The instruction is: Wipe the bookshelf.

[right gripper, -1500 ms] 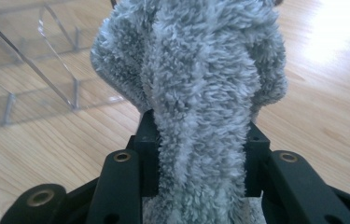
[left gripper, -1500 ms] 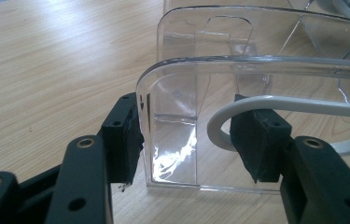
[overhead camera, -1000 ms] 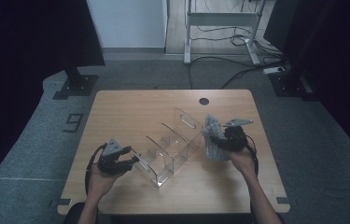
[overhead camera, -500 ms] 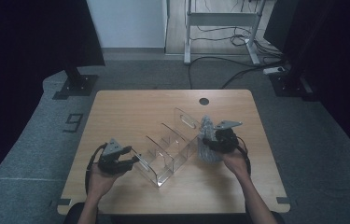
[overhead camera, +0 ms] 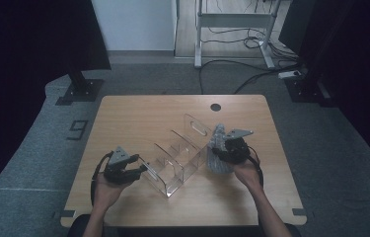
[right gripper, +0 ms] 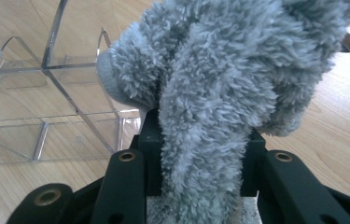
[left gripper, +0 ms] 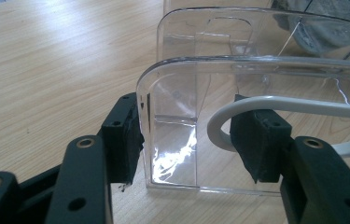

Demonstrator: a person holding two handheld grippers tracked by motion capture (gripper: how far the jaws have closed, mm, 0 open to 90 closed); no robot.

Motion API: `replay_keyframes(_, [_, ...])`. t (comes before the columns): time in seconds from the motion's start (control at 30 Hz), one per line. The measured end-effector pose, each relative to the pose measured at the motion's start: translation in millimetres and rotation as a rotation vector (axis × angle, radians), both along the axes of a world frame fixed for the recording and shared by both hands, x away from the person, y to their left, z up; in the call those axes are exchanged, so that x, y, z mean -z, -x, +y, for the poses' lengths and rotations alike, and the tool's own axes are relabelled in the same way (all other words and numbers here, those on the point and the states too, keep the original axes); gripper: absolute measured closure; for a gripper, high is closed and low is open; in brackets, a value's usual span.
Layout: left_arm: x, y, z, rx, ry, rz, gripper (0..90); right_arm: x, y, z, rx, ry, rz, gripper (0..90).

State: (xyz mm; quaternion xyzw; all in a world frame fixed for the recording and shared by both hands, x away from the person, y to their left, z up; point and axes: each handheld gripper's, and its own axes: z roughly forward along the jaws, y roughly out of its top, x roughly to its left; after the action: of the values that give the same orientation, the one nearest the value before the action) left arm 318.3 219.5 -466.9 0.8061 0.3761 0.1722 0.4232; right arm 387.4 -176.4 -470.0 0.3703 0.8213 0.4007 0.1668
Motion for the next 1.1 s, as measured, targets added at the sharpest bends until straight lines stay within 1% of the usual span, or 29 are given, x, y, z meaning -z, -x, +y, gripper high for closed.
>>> replay_keyframes(0.2, [0.0,-0.3,-0.5,-0.004,-0.001,-0.001,44.8,0.5,3.0,3.6,-0.010,0.008,0.002,63.2])
replay_keyframes(0.33, [0.3,-1.1,-1.6,-0.012,0.000,-0.002,44.8,1.0,4.2,7.1,-0.037,0.002,0.009,63.5])
replay_keyframes(0.47, [0.3,-2.4,-1.3,-0.015,0.001,-0.002,44.8,0.9,6.9,15.1,-0.055,0.036,-0.006,63.4])
replay_keyframes(0.6, [0.2,-3.3,-1.2,-0.014,0.000,-0.001,44.8,1.1,8.1,17.2,-0.064,0.034,-0.005,63.4])
replay_keyframes(0.7, [0.4,-4.1,-3.2,-0.026,0.001,-0.004,44.8,1.1,9.9,20.7,-0.100,0.006,0.013,63.5])
replay_keyframes(0.8, [0.2,-5.5,-4.2,-0.034,-0.002,-0.004,44.8,0.1,14.6,30.9,-0.127,0.039,-0.002,63.4])
replay_keyframes(0.83, [0.2,-5.5,-4.2,-0.034,-0.002,-0.004,44.8,0.1,14.6,30.9,-0.127,0.039,-0.002,63.4])
replay_keyframes(0.87, [0.2,-6.1,-3.7,-0.037,-0.001,-0.003,44.8,-0.7,18.1,38.4,-0.148,0.058,-0.012,63.4])
replay_keyframes(1.1, [0.1,-7.5,-3.5,-0.043,-0.001,-0.002,44.7,-0.5,21.4,45.2,-0.174,0.049,-0.006,63.4])
